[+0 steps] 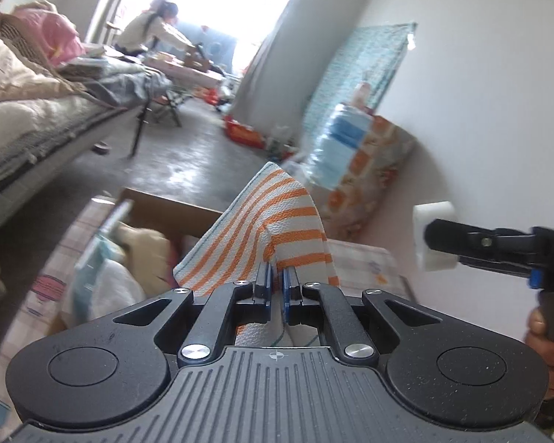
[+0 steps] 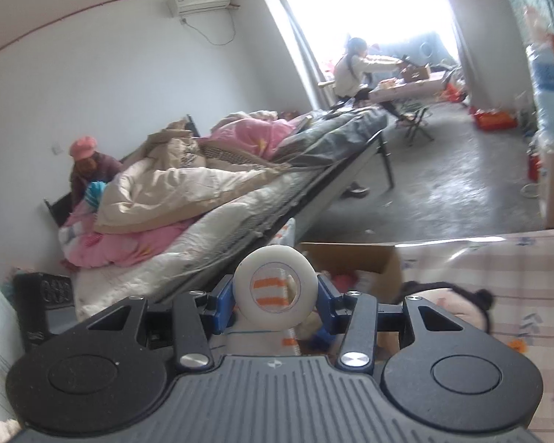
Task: Organize soft objects
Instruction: 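Carry the striped sock and white tape roll into the box and open both tools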
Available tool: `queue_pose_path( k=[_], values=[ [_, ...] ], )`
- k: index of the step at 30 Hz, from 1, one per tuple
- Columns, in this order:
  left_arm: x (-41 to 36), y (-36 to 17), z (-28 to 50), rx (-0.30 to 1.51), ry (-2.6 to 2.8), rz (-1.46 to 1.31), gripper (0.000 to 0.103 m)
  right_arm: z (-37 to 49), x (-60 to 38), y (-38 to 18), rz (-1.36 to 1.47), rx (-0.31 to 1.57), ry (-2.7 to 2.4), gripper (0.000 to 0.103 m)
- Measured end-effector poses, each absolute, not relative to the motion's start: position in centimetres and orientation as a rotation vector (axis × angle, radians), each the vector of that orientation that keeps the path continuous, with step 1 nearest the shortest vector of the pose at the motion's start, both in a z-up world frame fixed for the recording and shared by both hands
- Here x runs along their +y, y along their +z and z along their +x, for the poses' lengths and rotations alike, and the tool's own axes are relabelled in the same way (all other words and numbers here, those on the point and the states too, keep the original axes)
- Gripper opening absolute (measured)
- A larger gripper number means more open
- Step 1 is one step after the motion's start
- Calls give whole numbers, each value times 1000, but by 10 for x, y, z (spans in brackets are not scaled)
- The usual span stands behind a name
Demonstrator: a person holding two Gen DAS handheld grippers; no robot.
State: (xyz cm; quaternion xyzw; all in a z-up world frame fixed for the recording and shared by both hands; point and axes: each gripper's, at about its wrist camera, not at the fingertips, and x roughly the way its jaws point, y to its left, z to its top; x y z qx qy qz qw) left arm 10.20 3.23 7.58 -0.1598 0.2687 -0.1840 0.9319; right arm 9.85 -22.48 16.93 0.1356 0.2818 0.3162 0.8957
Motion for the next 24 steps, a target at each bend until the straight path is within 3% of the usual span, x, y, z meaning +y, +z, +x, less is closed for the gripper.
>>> queue_pose_path(
  k=[10,18,24],
  values=[
    [36,40,143,538,-239,-154,4,146,-201,123,367,675,727,49],
    [16,1,143,674,-299,1,4,155,-194,97,372,740,742,49],
    [23,-2,133,774,-361,-53,4,161,-177,90,304,806,738,49]
  ],
)
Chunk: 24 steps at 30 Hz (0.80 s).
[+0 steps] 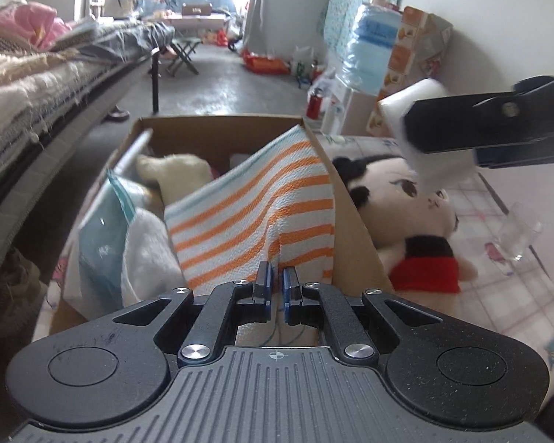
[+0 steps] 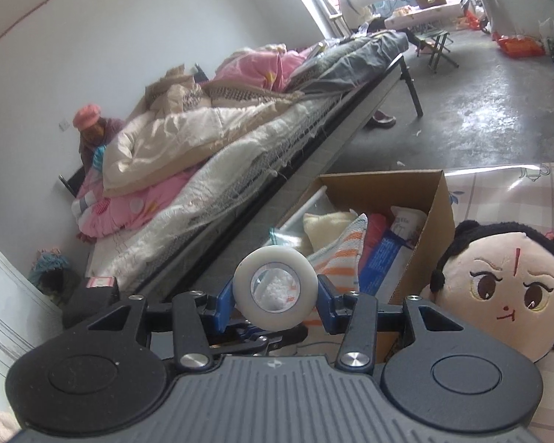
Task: Organize soft objects
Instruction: 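Carry the striped sock and white tape roll into the box and open both tools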
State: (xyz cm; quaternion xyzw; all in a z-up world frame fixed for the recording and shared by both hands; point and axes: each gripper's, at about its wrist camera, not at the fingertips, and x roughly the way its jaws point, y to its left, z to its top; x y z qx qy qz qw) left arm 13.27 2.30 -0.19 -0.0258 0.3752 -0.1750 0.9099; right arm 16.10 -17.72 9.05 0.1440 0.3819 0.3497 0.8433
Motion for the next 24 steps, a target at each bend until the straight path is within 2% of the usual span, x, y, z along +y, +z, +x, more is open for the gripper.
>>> queue_pose_path(
  k=[7,14,24],
  values=[
    [31,3,117,811,-407,-85,4,171,-141,84,128,907,705,49],
    [56,0,108,812,-373,-162,3,190,-115,83,77,969,686,49],
    [84,4,105,764,-409,-261,5,204,-81,46,-36,1161,633,49]
  ],
)
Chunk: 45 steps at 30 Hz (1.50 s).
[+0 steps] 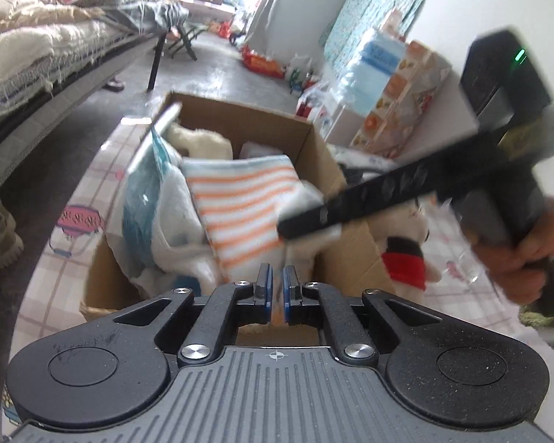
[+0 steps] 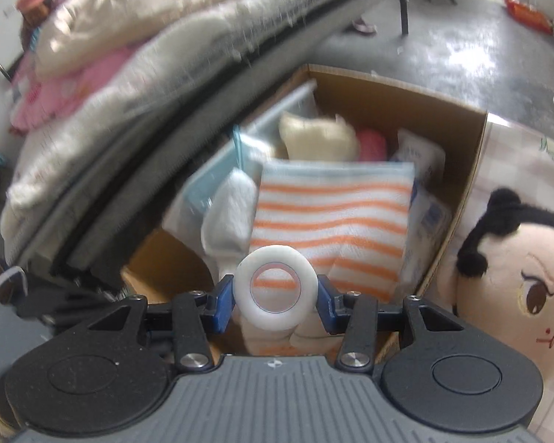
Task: Organize soft objects
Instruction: 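Carry the striped sock and white tape roll into the box and open both tools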
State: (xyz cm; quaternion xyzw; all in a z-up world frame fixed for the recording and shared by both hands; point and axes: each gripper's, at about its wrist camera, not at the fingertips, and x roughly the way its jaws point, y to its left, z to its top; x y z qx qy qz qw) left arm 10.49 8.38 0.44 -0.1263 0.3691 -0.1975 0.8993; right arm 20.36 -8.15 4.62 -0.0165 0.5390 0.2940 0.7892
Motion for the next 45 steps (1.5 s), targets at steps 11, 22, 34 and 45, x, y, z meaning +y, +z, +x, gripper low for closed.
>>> queue_pose_path(
  k=[11,22,34,45],
  values=[
    [112,5,104,722,-344,-297,7,193,-63,30,-197,1312,633,49],
    [131,9,105,652,-290,-316,12,190,-38,9,-382,1452,634,55],
    [136,10,101,600,-263,-320,26,212,-49,46,-293,1246,650,48],
    [149,7,102,602,-231,-334,34,270,-27,0,-177,1297,639,48]
  ],
)
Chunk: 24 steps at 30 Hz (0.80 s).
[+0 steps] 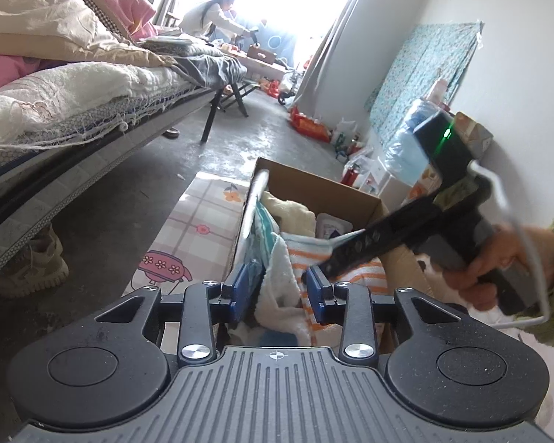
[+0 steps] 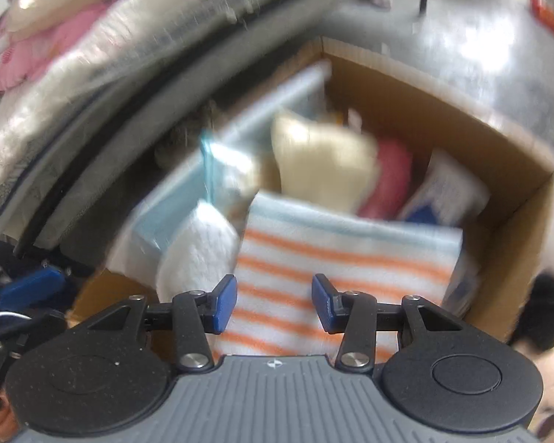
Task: Organize soft objects
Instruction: 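Carry the striped sock and white tape roll into the box and open both tools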
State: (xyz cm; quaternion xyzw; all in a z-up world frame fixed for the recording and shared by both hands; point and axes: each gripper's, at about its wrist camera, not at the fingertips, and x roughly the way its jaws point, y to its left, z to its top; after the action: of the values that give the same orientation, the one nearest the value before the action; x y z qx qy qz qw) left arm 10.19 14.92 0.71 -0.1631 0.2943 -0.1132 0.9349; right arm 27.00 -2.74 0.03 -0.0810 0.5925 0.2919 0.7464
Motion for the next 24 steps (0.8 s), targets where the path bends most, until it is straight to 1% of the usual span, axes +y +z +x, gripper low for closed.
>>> queue_pose_path(
  k=[3,7,15,20,24],
  values=[
    [153,7,100,593,-233,-339,35,266,-27,-12,-191,1343,632,47],
    [156,3,102,600,-234,-348,35,263,-27,-9,-168,1378,623,47],
    [163,0,99,597,-240,-367,35,246,-23,-10,-222,1435,622,47],
    [168,-1,98,592,-239,-380,36,238,-31,-24,-228,1536,555,45],
    [170,-3,99,596,-238,-387,36,239,-25,-27,-246,1574,524,44]
  ],
)
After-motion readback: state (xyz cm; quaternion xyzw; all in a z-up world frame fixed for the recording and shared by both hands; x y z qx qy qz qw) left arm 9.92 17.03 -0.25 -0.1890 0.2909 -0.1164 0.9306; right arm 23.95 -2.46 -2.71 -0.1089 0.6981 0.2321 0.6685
